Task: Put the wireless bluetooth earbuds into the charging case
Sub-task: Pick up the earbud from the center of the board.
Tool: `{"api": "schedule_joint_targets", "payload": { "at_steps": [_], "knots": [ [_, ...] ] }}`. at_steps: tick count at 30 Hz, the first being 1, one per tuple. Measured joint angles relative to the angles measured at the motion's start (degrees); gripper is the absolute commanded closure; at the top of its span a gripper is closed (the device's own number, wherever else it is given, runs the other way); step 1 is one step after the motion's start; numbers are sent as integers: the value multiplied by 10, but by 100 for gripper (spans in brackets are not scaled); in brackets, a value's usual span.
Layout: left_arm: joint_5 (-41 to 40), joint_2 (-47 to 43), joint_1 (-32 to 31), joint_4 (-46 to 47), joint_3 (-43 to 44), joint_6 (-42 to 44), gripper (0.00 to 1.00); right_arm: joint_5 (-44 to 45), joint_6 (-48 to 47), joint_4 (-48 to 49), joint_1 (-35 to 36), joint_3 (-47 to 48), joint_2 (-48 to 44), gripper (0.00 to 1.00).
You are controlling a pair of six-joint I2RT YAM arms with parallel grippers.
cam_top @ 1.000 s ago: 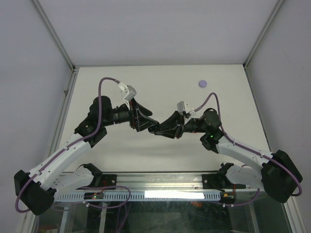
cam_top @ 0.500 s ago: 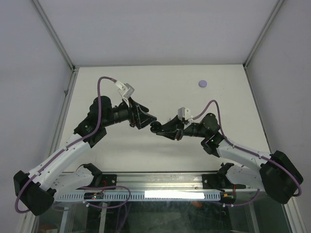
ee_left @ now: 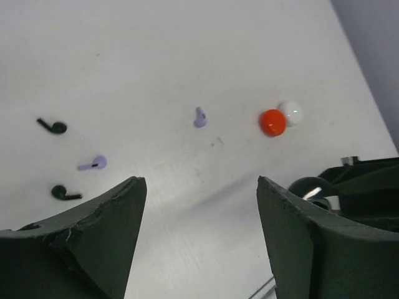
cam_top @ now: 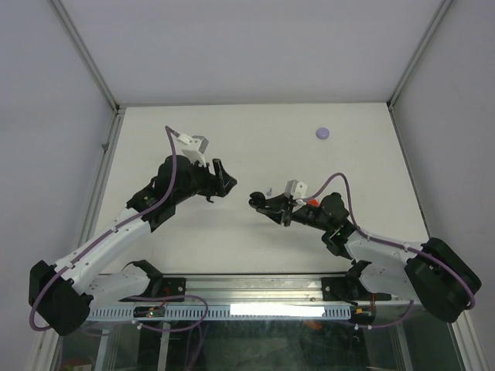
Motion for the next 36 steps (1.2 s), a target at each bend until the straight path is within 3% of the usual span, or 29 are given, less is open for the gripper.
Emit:
{"api": "schedule_joint_targets", "payload": {
  "at_steps": [14, 36],
  "knots": [
    [-157, 152, 39, -108, -4, -32, 45, 89, -15, 51, 0, -30, 8, 100],
    [-177, 360, 64, -130, 73, 3, 66, 99, -14, 69, 0, -32, 29, 100]
  ]
}}
